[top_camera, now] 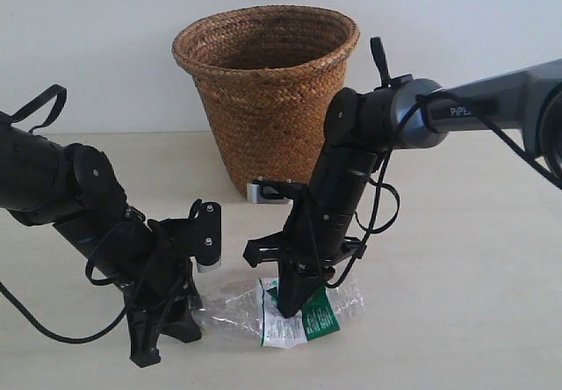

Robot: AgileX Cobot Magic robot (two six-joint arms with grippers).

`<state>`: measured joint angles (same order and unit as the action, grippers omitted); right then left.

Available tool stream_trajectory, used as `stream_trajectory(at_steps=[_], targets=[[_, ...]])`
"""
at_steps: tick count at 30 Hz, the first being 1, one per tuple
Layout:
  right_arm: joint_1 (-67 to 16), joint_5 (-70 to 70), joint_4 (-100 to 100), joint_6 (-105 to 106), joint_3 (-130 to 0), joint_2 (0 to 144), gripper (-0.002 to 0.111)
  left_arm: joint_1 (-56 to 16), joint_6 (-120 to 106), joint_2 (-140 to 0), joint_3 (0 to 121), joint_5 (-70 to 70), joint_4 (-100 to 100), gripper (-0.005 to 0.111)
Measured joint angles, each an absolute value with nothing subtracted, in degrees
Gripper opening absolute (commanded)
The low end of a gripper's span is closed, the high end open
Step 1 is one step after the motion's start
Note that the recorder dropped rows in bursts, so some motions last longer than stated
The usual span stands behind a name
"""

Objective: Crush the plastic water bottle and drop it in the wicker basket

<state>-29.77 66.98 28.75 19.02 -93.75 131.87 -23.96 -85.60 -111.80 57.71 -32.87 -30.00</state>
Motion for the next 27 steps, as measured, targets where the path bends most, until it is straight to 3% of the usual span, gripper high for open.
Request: stream_trajectory(at_steps=[27], targets=[[-29.9,68.83,33.69,25.45,-92.26,121.2,0.0,-23.96,-85.17,-111.8,57.71,-33.47,-30.17,0.004]])
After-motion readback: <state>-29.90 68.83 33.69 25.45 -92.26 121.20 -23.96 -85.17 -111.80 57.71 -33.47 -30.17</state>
